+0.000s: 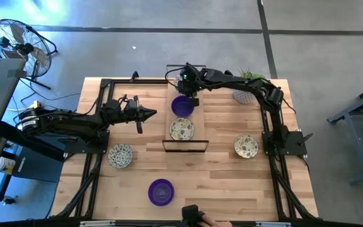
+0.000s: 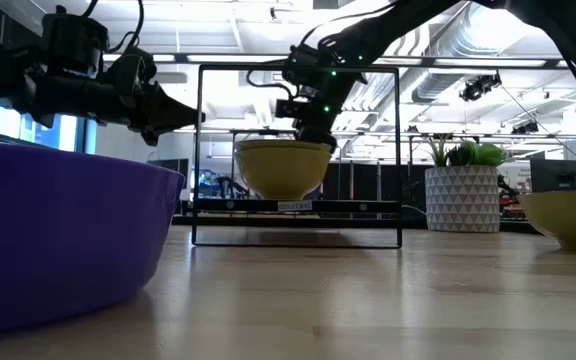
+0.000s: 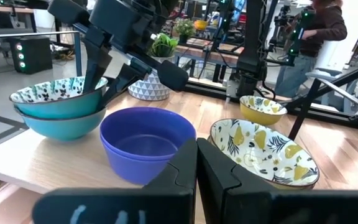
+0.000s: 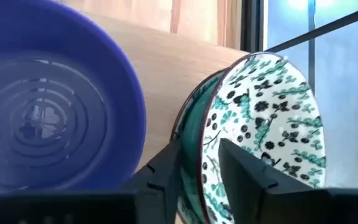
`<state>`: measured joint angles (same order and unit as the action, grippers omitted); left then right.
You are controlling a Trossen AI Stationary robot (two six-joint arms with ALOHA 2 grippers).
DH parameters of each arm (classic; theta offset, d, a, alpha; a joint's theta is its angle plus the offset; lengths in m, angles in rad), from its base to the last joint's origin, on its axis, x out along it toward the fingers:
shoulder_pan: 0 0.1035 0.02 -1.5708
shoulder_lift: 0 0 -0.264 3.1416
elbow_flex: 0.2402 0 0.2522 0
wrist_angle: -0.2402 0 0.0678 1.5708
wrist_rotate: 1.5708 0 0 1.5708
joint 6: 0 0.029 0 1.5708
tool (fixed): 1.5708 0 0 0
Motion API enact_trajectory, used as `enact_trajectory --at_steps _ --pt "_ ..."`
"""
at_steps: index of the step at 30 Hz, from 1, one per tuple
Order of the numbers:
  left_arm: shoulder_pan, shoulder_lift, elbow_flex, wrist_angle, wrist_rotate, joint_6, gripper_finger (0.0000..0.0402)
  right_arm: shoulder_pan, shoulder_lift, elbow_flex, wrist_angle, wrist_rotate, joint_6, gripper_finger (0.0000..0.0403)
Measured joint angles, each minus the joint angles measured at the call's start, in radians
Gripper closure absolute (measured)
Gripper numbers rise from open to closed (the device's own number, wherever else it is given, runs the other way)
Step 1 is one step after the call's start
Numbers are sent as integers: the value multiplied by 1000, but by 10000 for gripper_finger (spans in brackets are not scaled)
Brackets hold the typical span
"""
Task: Pick & Place Mini bowls
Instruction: Stack the right blue patterned bowl on top of the blue patterned bowl on the shelf
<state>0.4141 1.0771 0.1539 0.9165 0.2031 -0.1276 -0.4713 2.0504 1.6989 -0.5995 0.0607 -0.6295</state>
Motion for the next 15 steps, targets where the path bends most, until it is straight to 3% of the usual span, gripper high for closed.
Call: enact_trajectory --at_steps 8,15 --pt "0 0 0 -2 -3 0 402 3 -52 0 2 -66 23 271" --pt "0 0 0 -1 -4 0 402 -19 -63 -6 -30 -160 70 309"
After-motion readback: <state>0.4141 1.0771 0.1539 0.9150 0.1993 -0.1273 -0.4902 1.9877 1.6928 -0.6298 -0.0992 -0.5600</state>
